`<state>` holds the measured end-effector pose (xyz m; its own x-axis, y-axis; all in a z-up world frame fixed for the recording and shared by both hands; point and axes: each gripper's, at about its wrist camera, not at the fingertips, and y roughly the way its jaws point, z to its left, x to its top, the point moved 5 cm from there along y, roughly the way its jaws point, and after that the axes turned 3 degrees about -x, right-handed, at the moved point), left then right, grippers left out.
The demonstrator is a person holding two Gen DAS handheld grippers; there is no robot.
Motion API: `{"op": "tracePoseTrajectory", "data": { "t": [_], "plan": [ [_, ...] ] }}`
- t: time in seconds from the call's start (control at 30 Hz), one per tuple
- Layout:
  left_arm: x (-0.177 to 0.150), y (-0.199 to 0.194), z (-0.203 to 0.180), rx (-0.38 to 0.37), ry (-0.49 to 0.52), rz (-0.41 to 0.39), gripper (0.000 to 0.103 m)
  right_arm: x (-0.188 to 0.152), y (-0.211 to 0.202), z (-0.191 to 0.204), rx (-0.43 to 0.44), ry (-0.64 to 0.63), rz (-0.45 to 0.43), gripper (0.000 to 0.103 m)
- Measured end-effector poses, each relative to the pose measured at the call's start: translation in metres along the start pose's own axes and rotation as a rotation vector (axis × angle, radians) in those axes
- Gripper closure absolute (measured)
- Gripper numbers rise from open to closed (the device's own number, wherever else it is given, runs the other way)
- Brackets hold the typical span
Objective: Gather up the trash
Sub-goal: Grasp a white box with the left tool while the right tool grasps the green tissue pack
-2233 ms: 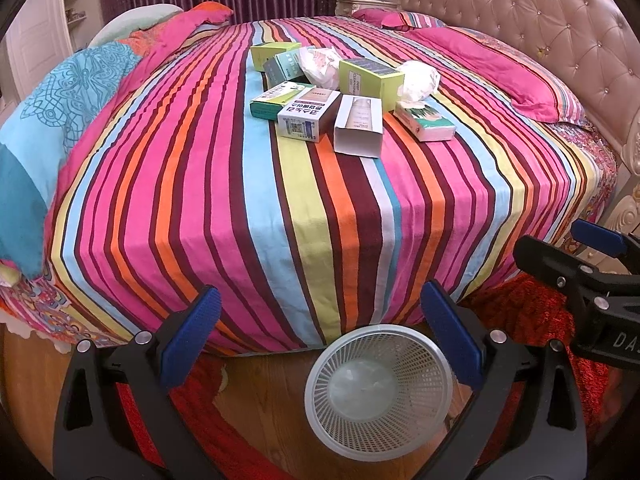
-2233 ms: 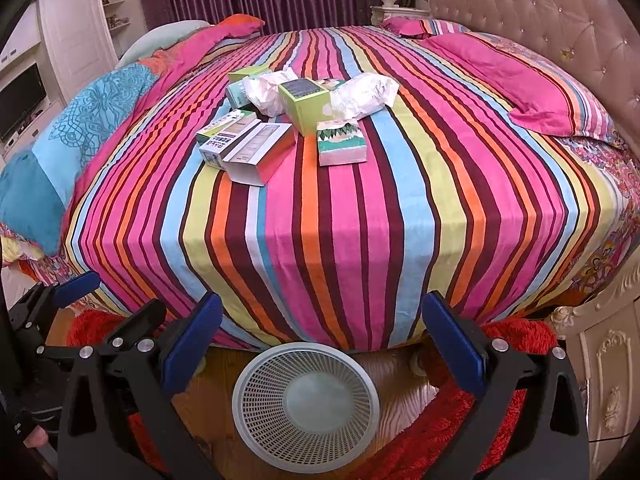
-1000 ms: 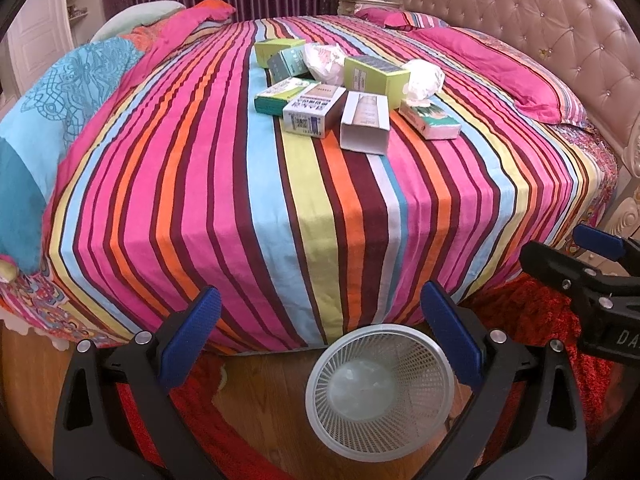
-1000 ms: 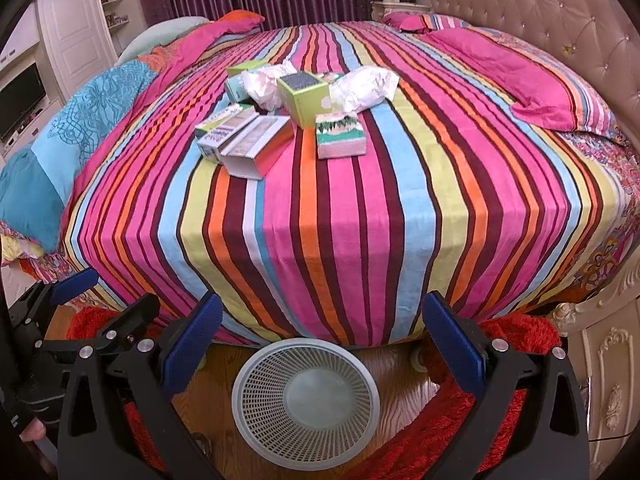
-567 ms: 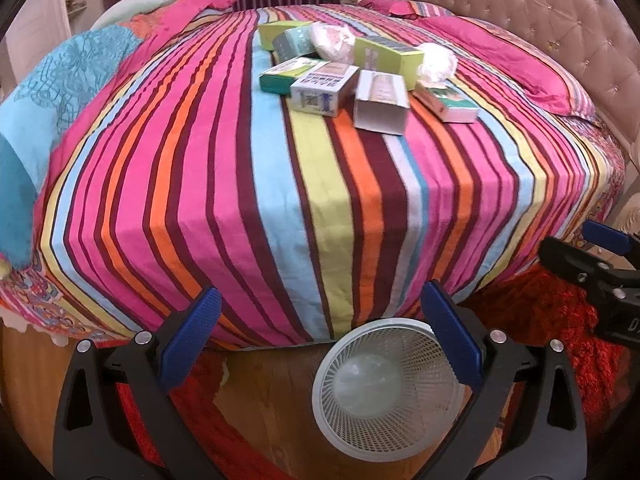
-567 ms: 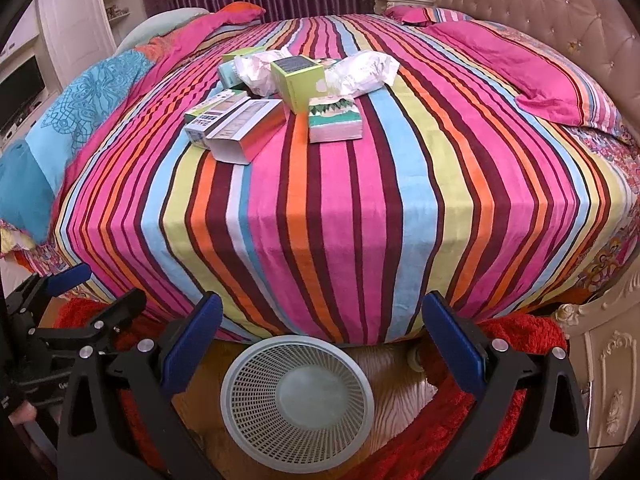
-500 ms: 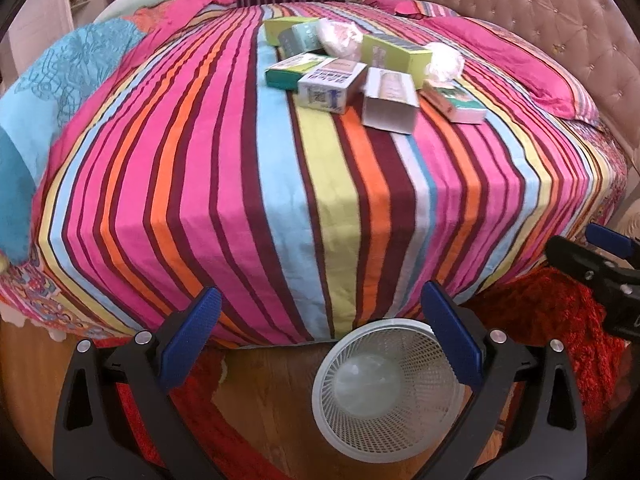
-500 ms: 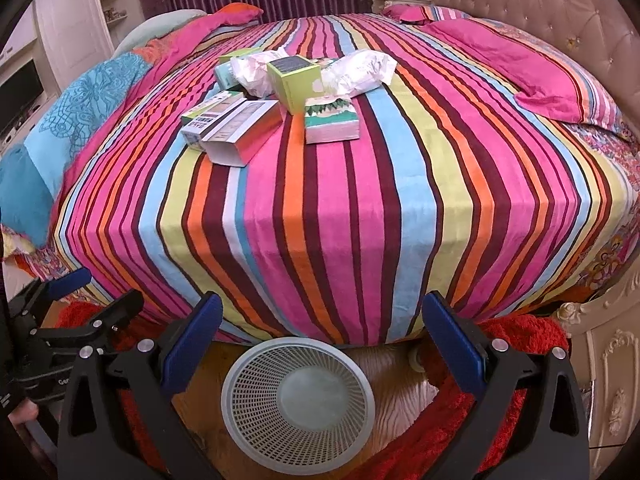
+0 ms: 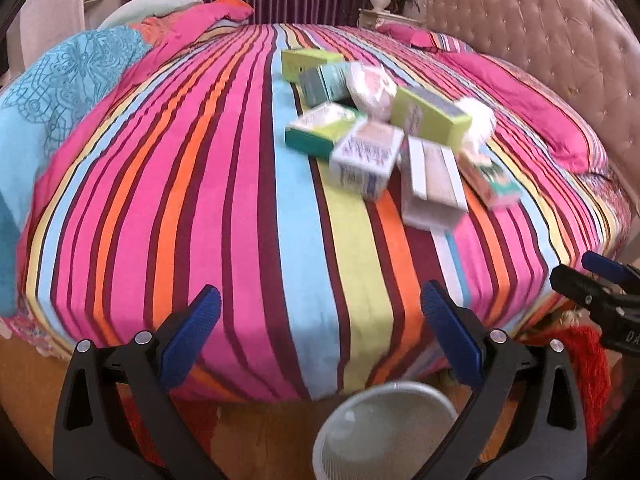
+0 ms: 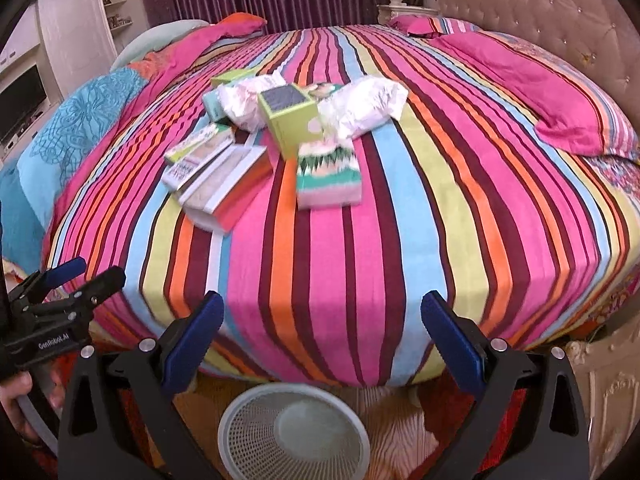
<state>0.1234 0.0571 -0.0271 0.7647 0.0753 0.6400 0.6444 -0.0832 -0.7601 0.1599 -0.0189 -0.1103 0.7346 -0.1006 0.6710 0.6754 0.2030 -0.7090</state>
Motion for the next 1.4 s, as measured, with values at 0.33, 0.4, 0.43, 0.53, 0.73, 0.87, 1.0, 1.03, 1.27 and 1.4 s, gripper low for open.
{"op": "tracePoseTrajectory", "data": {
  "t": [0.33, 0.4, 0.43, 0.53, 0.73, 0.87, 1.0, 1.03, 1.27, 1.4],
  "plan": [
    [0.047, 0.041, -0.001, -0.025, 0.028, -0.010, 0.006, 0.037, 0.038, -0.007, -0.010, -0.009, -0.003, 0.008],
    [0.054, 0.047, -0.001, -0.036, 0.035, -0.007, 0.006, 0.042, 0.044, -0.006, -0.011, -0.013, -0.001, 0.008],
    [0.057, 0.051, -0.001, -0.040, 0.039, -0.002, 0.006, 0.044, 0.047, -0.006, -0.011, -0.016, 0.001, 0.008],
    [0.061, 0.061, -0.002, -0.046, 0.049, 0.016, 0.006, 0.048, 0.055, -0.007, -0.009, -0.019, 0.013, 0.008],
    [0.065, 0.078, -0.007, -0.048, 0.070, 0.041, 0.006, 0.052, 0.069, -0.008, -0.014, -0.021, 0.034, 0.008],
    [0.071, 0.086, -0.005, -0.054, 0.052, 0.041, 0.006, 0.055, 0.076, -0.009, -0.017, -0.022, 0.042, 0.009],
    [0.076, 0.092, -0.004, -0.056, 0.041, 0.048, 0.006, 0.060, 0.085, -0.005, -0.016, -0.040, 0.055, 0.014],
    [0.077, 0.093, -0.004, -0.058, 0.040, 0.050, 0.006, 0.061, 0.087, -0.004, -0.018, -0.045, 0.057, 0.014],
    [0.082, 0.103, -0.008, -0.118, 0.062, 0.090, 0.045, 0.067, 0.101, 0.004, -0.048, -0.097, 0.064, 0.026],
    [0.082, 0.104, -0.008, -0.084, 0.101, 0.088, 0.047, 0.071, 0.103, 0.004, -0.053, -0.094, 0.059, 0.034]
  ]
}}
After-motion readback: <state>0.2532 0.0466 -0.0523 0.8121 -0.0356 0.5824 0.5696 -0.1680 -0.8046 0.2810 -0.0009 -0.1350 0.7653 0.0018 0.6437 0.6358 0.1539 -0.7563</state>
